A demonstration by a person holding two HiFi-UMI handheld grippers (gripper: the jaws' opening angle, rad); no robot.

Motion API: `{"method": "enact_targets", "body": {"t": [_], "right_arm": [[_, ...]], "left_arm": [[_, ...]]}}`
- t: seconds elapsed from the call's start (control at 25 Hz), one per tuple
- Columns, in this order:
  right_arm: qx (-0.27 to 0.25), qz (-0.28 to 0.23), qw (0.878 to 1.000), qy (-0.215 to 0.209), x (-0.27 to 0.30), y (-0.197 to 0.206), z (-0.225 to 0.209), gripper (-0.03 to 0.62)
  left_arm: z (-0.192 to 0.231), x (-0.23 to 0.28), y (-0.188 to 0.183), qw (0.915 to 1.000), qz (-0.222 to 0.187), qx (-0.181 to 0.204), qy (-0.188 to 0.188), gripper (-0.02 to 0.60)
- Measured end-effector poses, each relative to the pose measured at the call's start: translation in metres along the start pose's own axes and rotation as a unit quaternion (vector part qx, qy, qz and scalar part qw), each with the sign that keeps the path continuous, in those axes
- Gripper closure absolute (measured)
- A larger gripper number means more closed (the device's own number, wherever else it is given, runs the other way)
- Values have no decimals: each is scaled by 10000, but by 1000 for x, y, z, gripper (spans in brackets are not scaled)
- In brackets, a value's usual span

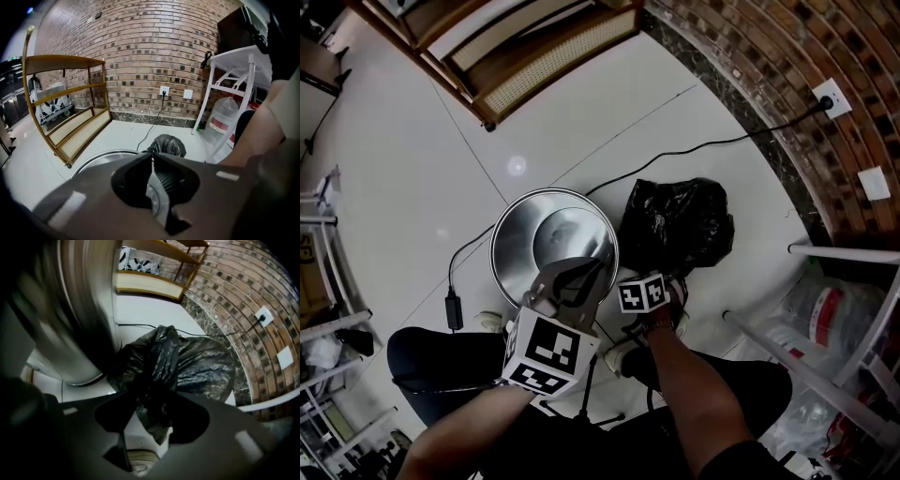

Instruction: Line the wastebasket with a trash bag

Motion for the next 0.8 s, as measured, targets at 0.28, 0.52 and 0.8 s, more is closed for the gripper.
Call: {"method": "enact_targets", "body": {"t": [0.28,0.52,0.8], "right_arm": [[501,-1,9982,339,-7,0,-32,592],[963,-257,9945,326,-41,-10,-67,592],[1316,-765,9869,529,-95,-27,-123,591]], "left_arm": [[-3,-3,-1,10000,-68,47,-4,578],[-10,-9,-3,9997,-223,5,-42,578],[-20,-19,-15,9986,-535,-48,-25,578]]}}
Point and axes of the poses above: the fingertips, and each gripper's own axes: x forward along the fingers, z to its left, y out of its underside, the point moved 3 cm from there along -x, backward along the fingers, and after that the axes turned 12 degrees about y, right-handed, at the moved point
